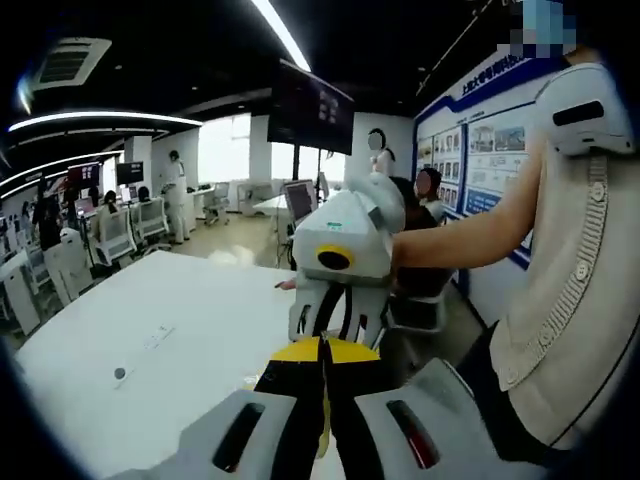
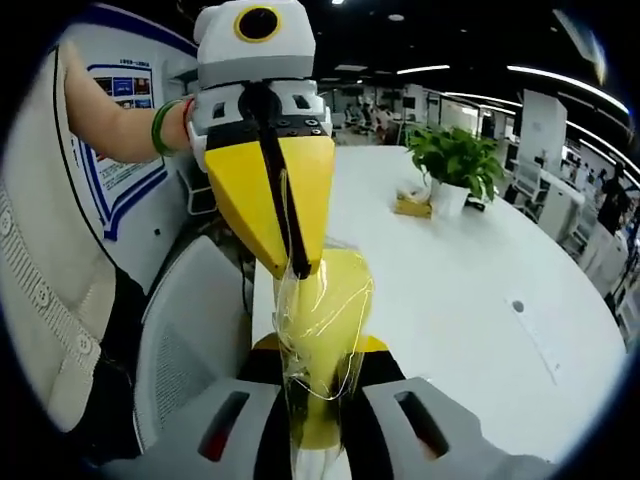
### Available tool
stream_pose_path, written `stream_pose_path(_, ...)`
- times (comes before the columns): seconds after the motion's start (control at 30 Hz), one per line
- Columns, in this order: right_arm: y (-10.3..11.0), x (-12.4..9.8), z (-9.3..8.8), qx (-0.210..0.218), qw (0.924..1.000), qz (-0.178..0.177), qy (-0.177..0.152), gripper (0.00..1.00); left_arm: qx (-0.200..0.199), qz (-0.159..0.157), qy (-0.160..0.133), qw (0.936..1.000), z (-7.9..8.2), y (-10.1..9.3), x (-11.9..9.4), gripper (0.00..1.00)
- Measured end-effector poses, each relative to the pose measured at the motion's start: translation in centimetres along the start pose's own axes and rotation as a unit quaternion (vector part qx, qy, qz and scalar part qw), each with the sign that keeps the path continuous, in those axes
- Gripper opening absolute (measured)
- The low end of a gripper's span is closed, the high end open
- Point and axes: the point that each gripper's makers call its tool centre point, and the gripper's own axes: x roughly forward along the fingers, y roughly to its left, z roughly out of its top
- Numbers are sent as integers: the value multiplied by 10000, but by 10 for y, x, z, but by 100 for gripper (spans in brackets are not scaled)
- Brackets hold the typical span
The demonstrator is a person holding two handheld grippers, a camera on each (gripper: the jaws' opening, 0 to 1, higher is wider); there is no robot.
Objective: Compare the silicone blocks by pressing each to a similar depth, holding the contact briefly, and releasing to observe deformation and rebound differences across the visible hardness samples.
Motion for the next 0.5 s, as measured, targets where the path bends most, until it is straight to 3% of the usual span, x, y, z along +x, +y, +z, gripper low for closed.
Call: stream_pose_path(0.5, 3, -4, -5, -136, 9998, -147, 56, 6, -126, -106, 106, 9998, -1, -6, 4, 0)
